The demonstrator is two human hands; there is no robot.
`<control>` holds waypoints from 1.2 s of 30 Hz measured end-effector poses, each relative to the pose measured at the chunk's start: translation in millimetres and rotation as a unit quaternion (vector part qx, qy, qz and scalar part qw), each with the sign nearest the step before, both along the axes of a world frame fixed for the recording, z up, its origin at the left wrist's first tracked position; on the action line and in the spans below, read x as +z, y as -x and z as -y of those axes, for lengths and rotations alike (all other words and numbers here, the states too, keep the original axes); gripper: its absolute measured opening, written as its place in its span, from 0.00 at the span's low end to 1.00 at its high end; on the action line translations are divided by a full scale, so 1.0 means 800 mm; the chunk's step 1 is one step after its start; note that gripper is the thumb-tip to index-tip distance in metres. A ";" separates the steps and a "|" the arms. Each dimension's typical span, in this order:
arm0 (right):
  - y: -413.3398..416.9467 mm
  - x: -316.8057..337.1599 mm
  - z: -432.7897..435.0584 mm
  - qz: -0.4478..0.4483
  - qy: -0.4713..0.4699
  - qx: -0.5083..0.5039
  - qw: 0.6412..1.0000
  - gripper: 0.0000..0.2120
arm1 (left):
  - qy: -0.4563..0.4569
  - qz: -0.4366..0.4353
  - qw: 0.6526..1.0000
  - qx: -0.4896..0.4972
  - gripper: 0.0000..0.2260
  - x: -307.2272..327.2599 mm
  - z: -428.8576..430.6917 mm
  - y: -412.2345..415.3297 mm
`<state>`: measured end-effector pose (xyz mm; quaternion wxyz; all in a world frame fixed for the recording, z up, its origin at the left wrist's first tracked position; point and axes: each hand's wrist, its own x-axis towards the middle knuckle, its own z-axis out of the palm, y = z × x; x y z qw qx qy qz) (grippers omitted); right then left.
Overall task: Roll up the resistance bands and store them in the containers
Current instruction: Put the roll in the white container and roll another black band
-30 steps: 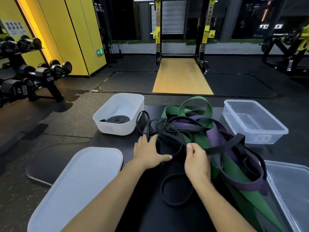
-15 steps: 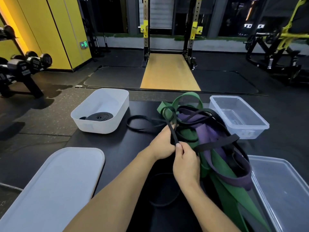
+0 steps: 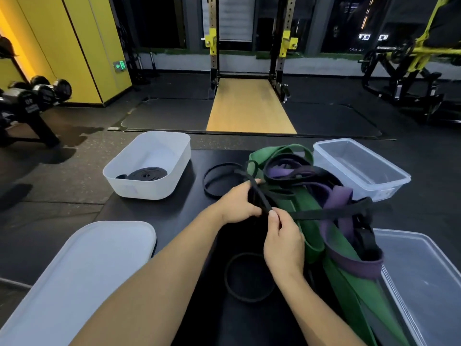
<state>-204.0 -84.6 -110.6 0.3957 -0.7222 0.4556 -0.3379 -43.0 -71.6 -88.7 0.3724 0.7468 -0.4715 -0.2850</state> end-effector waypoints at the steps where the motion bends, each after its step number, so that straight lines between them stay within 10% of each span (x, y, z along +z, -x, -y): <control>1: -0.002 -0.001 -0.004 -0.005 0.002 0.010 1.000 0.16 | -0.015 0.026 1.000 0.007 0.33 0.004 -0.005 -0.013; 5: -0.003 -0.003 -0.018 -0.038 0.026 0.073 0.996 0.17 | -0.040 0.158 0.984 0.078 0.24 0.028 -0.007 -0.063; 13: -0.005 -0.003 -0.016 -0.040 0.029 0.142 0.989 0.17 | -0.103 0.207 0.969 0.092 0.45 0.040 -0.006 -0.121; 19: -0.018 0.004 -0.018 0.006 0.014 0.126 0.992 0.13 | 0.032 0.169 0.959 0.223 0.09 0.039 -0.063 -0.053; 27: -0.021 0.035 -0.043 0.083 -0.209 0.296 0.928 0.16 | 0.017 -0.306 0.922 0.237 0.23 0.016 -0.149 0.038; 31: 0.005 0.044 -0.070 0.010 -0.127 0.438 0.890 0.12 | 0.018 -0.393 0.892 0.222 0.16 0.011 -0.156 0.042; 36: 0.028 0.047 -0.073 -0.006 -0.260 0.430 0.865 0.14 | 0.052 -0.425 0.866 0.259 0.15 0.016 -0.163 0.037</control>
